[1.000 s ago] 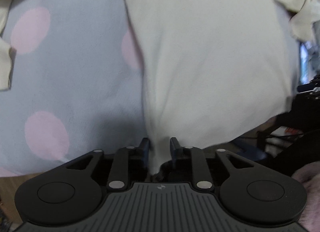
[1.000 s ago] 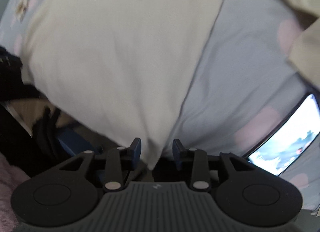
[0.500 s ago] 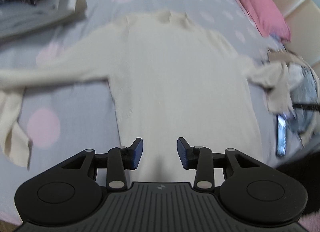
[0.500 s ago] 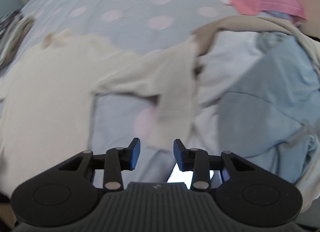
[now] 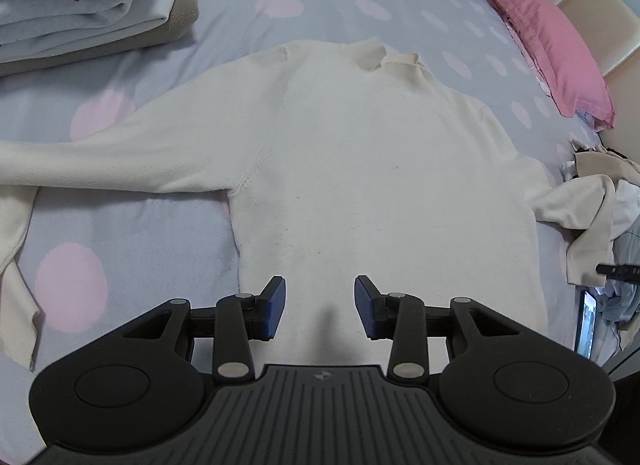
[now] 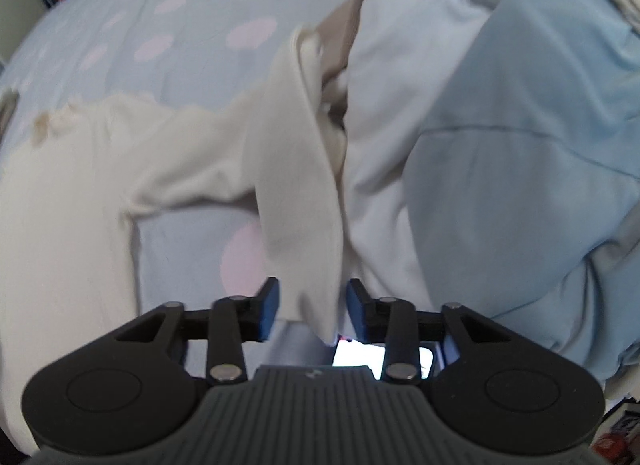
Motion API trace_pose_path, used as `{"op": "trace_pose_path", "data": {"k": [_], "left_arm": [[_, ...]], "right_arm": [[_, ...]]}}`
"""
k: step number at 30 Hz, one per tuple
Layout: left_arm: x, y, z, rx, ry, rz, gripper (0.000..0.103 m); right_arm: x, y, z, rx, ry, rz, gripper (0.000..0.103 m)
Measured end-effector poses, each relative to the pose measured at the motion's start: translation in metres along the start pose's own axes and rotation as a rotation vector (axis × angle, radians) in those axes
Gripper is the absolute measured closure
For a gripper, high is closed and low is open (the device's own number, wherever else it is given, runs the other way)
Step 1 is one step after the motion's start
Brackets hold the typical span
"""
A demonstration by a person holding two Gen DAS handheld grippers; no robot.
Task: Fold clothes
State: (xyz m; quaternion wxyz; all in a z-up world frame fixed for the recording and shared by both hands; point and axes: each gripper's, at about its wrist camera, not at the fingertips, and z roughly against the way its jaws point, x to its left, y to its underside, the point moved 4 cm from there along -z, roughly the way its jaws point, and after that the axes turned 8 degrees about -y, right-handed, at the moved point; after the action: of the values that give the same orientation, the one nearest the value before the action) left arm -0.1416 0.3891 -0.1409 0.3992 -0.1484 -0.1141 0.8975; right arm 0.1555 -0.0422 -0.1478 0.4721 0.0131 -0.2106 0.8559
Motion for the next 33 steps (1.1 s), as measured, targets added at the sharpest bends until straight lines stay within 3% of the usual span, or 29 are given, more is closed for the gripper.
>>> {"op": "trace_pose_path", "data": {"k": [3, 11, 21, 27, 33], "left_arm": [[0.000, 0.002, -0.002, 0.010, 0.005, 0.002, 0.067], [-0.007, 0.001, 0.004, -0.003, 0.033, -0.009, 0.067], [-0.012, 0.001, 0.012, -0.021, 0.059, -0.012, 0.067], [-0.010, 0.000, 0.013, -0.023, 0.059, -0.003, 0.067], [-0.009, -0.002, 0.010, -0.011, 0.059, 0.002, 0.066]], "right_arm": [[-0.001, 0.000, 0.004, -0.024, -0.003, -0.010, 0.099], [0.015, -0.021, 0.067, -0.182, -0.022, 0.015, 0.099], [0.006, -0.096, 0.203, -0.327, 0.206, 0.127, 0.099], [-0.030, -0.106, 0.202, -0.263, 0.310, 0.077, 0.099], [-0.038, -0.087, 0.177, -0.235, 0.226, 0.004, 0.099]]}}
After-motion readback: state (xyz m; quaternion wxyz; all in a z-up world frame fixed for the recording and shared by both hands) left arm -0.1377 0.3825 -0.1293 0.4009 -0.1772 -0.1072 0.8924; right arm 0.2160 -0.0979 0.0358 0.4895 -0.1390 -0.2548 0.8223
